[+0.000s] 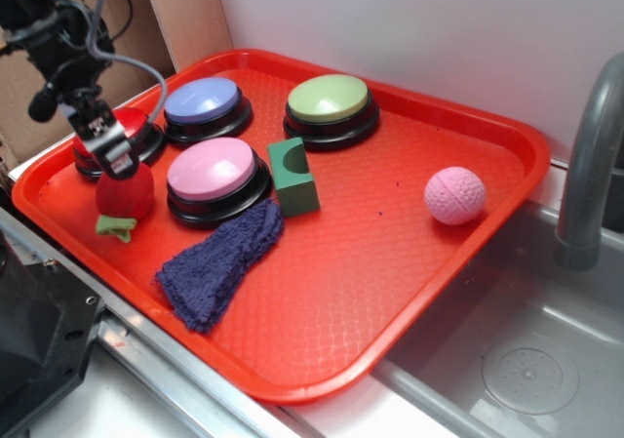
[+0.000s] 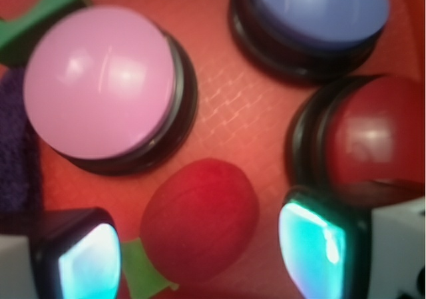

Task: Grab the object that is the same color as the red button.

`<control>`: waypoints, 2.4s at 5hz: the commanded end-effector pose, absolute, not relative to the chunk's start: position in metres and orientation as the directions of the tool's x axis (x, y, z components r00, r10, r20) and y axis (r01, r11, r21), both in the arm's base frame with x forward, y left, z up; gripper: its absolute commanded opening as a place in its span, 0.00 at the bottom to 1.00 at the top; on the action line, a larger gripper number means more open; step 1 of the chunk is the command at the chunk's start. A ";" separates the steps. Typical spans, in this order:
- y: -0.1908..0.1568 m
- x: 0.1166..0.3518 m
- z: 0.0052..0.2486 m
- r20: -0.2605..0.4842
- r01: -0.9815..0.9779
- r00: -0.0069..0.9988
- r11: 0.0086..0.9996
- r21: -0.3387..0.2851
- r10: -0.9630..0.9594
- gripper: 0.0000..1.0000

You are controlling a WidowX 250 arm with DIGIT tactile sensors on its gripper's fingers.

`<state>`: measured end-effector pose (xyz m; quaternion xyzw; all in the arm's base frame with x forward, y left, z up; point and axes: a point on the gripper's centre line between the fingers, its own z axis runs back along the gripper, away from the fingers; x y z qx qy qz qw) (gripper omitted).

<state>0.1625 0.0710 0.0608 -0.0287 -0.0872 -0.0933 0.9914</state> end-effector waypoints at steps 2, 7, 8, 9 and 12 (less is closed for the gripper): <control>0.059 0.162 0.036 0.157 0.242 0.959 0.970 -0.021 -0.236 1.00; 0.070 0.157 0.050 0.105 0.069 0.992 0.998 -0.003 -0.068 0.00; 0.067 0.162 0.072 0.063 -0.057 0.996 0.998 0.021 0.056 0.00; 0.042 0.175 0.120 0.058 -0.141 0.988 0.990 -0.002 0.141 0.00; 0.002 0.176 0.172 0.083 -0.148 0.985 0.988 -0.051 0.152 0.00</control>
